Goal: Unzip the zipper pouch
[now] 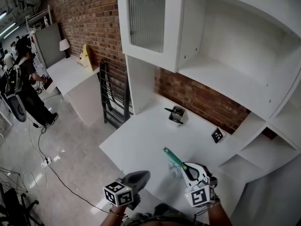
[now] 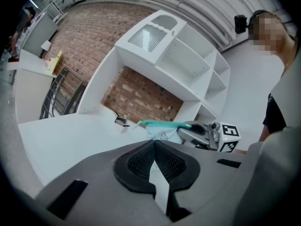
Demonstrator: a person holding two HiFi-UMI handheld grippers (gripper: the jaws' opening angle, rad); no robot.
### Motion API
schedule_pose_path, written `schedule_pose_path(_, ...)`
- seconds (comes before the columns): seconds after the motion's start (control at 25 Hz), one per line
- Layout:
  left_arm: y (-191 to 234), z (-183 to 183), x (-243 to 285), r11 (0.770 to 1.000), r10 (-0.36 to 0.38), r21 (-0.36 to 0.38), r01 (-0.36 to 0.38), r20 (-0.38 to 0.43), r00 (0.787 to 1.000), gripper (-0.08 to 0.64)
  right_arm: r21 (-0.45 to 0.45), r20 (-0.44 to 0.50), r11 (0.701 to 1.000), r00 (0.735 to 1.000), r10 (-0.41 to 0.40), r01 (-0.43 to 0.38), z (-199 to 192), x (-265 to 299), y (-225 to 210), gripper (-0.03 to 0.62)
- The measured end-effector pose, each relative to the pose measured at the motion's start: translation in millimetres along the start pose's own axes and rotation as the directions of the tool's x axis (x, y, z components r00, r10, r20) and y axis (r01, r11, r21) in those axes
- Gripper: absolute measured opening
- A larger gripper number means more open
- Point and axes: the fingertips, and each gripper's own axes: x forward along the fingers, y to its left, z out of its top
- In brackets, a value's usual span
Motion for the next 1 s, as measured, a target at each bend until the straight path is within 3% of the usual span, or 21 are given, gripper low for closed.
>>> schedule_pose_path(0.32,-17,-7,1,0.999,-0.034,-0.017,0.034,-0.006,0.999,0.002,-0.012,0.014,0.999,0.999,-0.041,0.041,-2,31,-32,0.031)
schedule_pose_path(0.48,-16,-2,-1,1.0,-0.02,-0.007,0.02,0.007,1.0,0.002,-0.002,-0.004,1.0,1.0,-0.005,0.005,-10,54,-30,0.031)
schedule_pose_path(0.76,-10,5,-19,1.0,0.025,-0.01,-0.025,0.033,0.999,0.002,0.04,-0.11,0.994,0.989,0.102,-0.098,-64,100,7,0.031)
schedule_pose_path(1.0,-8,8,-21,0.999,0.045,-0.011,-0.044,0.05,0.998,0.002,0.282,-0.137,0.957,0.985,0.106,-0.064,-103,118,9,0.029)
